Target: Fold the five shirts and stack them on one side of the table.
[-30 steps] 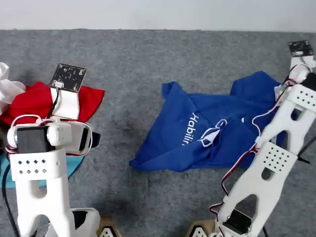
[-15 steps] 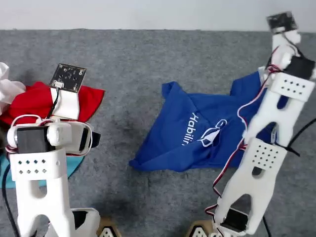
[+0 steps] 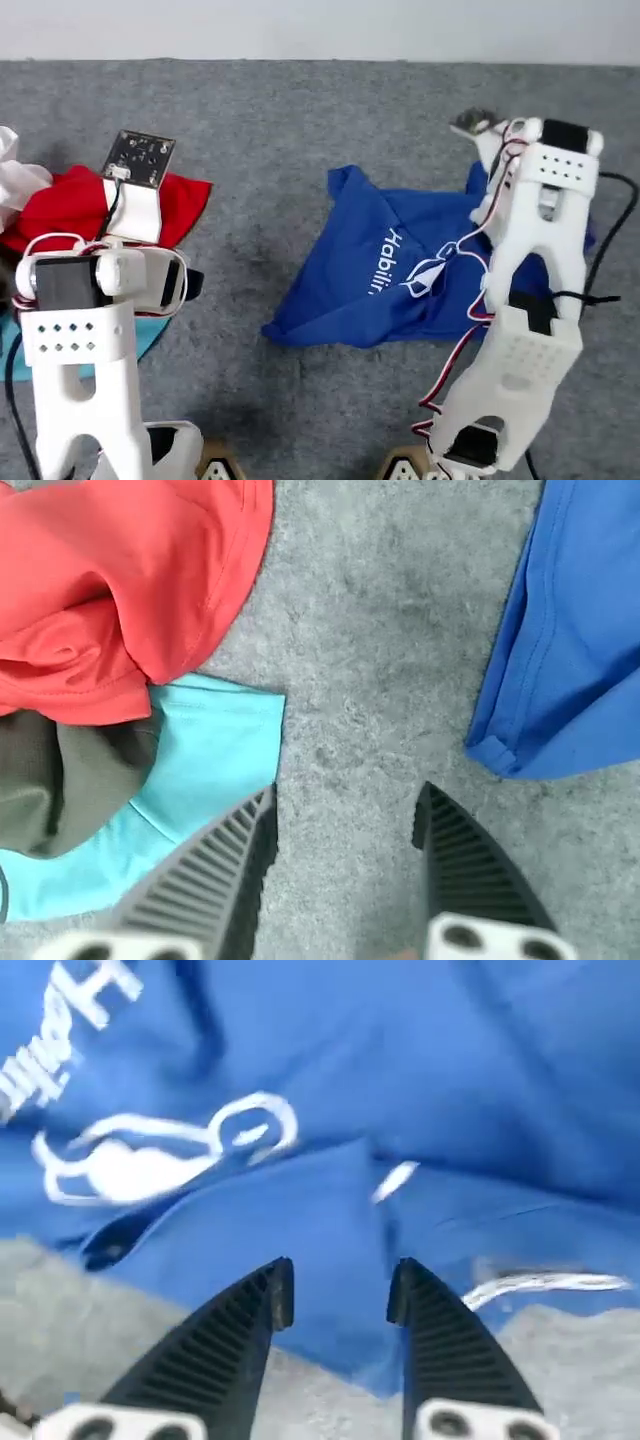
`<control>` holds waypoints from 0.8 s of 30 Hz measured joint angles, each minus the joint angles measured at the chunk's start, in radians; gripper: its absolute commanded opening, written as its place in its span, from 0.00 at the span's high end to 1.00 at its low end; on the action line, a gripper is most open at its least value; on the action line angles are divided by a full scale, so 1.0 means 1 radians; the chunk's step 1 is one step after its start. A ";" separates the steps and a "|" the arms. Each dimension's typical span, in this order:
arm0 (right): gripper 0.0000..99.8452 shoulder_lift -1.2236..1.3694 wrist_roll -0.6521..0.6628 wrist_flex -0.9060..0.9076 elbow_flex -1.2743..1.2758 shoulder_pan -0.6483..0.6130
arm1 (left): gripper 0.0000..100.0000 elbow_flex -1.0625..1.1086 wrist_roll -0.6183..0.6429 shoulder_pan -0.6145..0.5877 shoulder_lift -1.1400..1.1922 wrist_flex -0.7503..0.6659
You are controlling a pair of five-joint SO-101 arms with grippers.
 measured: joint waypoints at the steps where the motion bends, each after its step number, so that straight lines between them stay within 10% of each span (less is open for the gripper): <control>1: 0.81 -0.002 0.000 -0.002 0.018 -0.005 | 0.78 0.014 0.000 0.000 0.000 0.000; 17: 0.82 0.150 -0.006 -0.143 0.035 -0.029 | 0.78 0.064 0.000 0.000 0.000 0.003; 24: 0.99 0.186 -0.008 -0.178 0.035 -0.037 | 0.78 0.064 0.000 0.000 0.000 0.003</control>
